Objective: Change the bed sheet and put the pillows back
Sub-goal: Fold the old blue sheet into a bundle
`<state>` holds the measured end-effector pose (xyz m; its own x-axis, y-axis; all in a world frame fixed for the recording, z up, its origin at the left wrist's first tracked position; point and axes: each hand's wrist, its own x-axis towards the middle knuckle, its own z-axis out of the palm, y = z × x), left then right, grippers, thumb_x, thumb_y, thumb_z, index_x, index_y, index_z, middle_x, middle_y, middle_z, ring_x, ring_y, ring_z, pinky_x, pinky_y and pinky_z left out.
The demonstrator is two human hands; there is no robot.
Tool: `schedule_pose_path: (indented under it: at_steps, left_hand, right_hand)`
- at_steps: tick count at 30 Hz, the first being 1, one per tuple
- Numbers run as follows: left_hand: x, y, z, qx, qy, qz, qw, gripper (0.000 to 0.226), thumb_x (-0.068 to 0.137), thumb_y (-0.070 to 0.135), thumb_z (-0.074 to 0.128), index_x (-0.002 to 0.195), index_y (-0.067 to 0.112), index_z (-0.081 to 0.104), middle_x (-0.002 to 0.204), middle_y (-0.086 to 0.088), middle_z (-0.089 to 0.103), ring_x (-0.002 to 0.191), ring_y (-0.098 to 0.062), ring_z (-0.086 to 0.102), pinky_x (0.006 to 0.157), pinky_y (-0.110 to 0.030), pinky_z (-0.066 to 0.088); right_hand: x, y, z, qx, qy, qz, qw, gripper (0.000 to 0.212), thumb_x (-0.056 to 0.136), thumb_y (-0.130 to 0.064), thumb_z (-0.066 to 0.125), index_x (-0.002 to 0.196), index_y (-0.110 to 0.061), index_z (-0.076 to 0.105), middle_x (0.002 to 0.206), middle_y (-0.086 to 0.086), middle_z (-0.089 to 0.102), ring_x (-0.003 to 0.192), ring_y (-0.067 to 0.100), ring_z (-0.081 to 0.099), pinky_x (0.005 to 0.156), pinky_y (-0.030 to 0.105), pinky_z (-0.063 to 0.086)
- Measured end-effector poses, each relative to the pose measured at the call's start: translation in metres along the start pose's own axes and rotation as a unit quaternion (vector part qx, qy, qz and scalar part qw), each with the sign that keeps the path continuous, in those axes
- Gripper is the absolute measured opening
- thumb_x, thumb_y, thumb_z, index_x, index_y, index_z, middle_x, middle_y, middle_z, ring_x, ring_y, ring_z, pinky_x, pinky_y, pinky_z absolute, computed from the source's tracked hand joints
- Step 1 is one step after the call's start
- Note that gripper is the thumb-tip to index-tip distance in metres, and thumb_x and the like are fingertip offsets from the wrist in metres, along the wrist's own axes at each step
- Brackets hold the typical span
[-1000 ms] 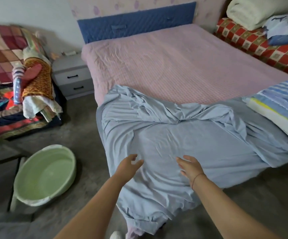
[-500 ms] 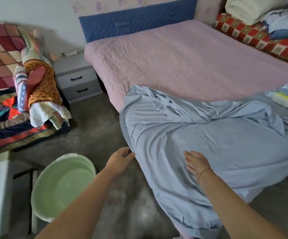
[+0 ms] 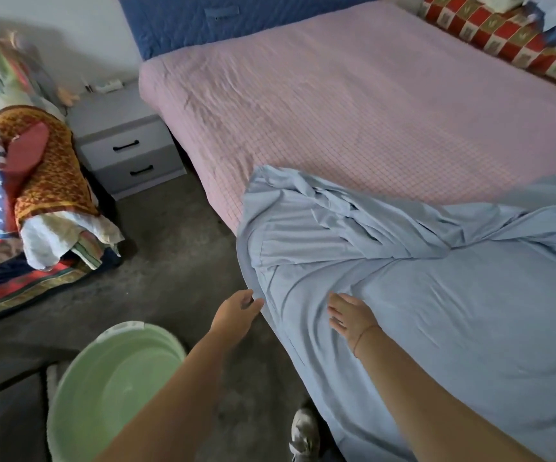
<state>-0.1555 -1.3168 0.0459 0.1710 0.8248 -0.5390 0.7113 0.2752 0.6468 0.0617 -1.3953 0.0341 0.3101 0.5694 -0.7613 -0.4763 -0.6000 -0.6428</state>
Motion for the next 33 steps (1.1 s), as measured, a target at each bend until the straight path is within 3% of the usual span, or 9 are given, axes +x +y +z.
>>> schedule_pose_path:
  at_steps: [3,5,8,12,15,24,26,29,33]
  left_hand:
    - [0.028,-0.013,-0.007,0.001,0.0,-0.023,1.0,0.049,0.095,0.037,0.058,0.137,0.012,0.051,0.134,-0.005,0.058,0.123,-0.02,0.054,0.101,-0.033,0.041]
    - [0.046,-0.021,-0.012,-0.007,-0.006,-0.041,0.999,0.05,0.095,0.037,0.059,0.137,0.012,0.051,0.134,-0.006,0.058,0.122,-0.02,0.054,0.102,-0.032,0.041]
    - [0.084,-0.031,-0.021,-0.008,-0.015,-0.064,0.998,0.05,0.094,0.038,0.06,0.137,0.014,0.052,0.133,-0.005,0.059,0.12,-0.019,0.055,0.099,-0.03,0.041]
    - [0.146,-0.024,-0.037,-0.006,-0.028,-0.057,0.998,0.051,0.095,0.038,0.058,0.139,0.014,0.049,0.135,-0.004,0.057,0.121,-0.02,0.054,0.095,-0.029,0.041]
    - [0.199,-0.006,-0.047,-0.011,-0.047,-0.036,0.998,0.043,0.096,0.037,0.057,0.133,0.015,0.053,0.132,-0.001,0.058,0.117,-0.021,0.056,0.09,-0.028,0.043]
    - [0.335,0.053,-0.046,-0.035,-0.061,-0.016,0.997,0.057,0.093,0.041,0.059,0.144,0.021,0.041,0.145,-0.004,0.045,0.129,-0.024,0.048,0.104,-0.042,0.042]
    - [0.351,0.059,-0.038,-0.036,-0.061,-0.019,0.997,0.06,0.092,0.04,0.061,0.144,0.019,0.041,0.144,-0.007,0.044,0.127,-0.026,0.048,0.104,-0.042,0.042]
    - [0.364,0.059,-0.03,-0.012,-0.047,-0.032,0.998,0.063,0.091,0.04,0.062,0.144,0.015,0.039,0.143,-0.009,0.039,0.128,-0.029,0.045,0.104,-0.043,0.04]
    - [0.376,0.055,-0.029,-0.002,0.001,-0.053,0.999,0.065,0.087,0.039,0.068,0.14,0.013,0.039,0.14,-0.01,0.036,0.125,-0.03,0.045,0.1,-0.043,0.04]
  right_hand:
    - [0.026,-0.009,0.032,-0.004,-0.019,0.026,0.999,0.027,0.091,-0.026,0.065,0.111,-0.009,0.06,0.071,0.009,0.047,0.065,0.019,0.051,0.096,0.034,0.049]
    - [0.04,-0.016,0.049,0.001,-0.036,0.045,0.998,0.022,0.083,-0.029,0.073,0.092,-0.013,0.061,0.065,0.016,0.042,0.055,0.027,0.051,0.082,0.026,0.052]
    - [0.071,-0.021,0.072,0.024,-0.019,0.06,0.998,0.026,0.08,-0.033,0.075,0.079,-0.019,0.053,0.064,-0.002,0.046,0.049,0.006,0.045,0.06,0.018,0.039]
    - [0.116,-0.034,0.1,0.054,0.022,0.063,0.996,0.014,0.091,-0.025,0.065,0.1,-0.014,0.061,0.094,0.017,0.065,0.088,0.021,0.065,0.103,0.04,0.046]
    - [0.149,-0.053,0.119,0.073,0.052,0.068,0.994,0.029,0.092,-0.026,0.063,0.115,-0.007,0.059,0.126,0.023,0.059,0.117,0.029,0.058,0.104,0.036,0.044]
    - [0.228,-0.125,0.139,0.21,0.119,0.049,0.969,0.036,0.094,-0.027,0.06,0.123,-0.004,0.056,0.13,0.014,0.059,0.114,0.024,0.057,0.105,0.034,0.043]
    - [0.242,-0.132,0.128,0.253,0.139,0.057,0.956,0.04,0.093,-0.028,0.061,0.126,-0.005,0.057,0.111,0.009,0.065,0.097,0.022,0.06,0.096,0.032,0.047]
    - [0.26,-0.135,0.114,0.281,0.173,0.079,0.941,0.035,0.091,-0.034,0.064,0.109,-0.004,0.06,0.086,0.006,0.06,0.071,0.015,0.054,0.085,0.028,0.051]
    - [0.279,-0.136,0.111,0.294,0.208,0.096,0.928,0.034,0.092,-0.037,0.062,0.091,-0.004,0.059,0.088,0.006,0.064,0.074,0.014,0.06,0.085,0.029,0.053]
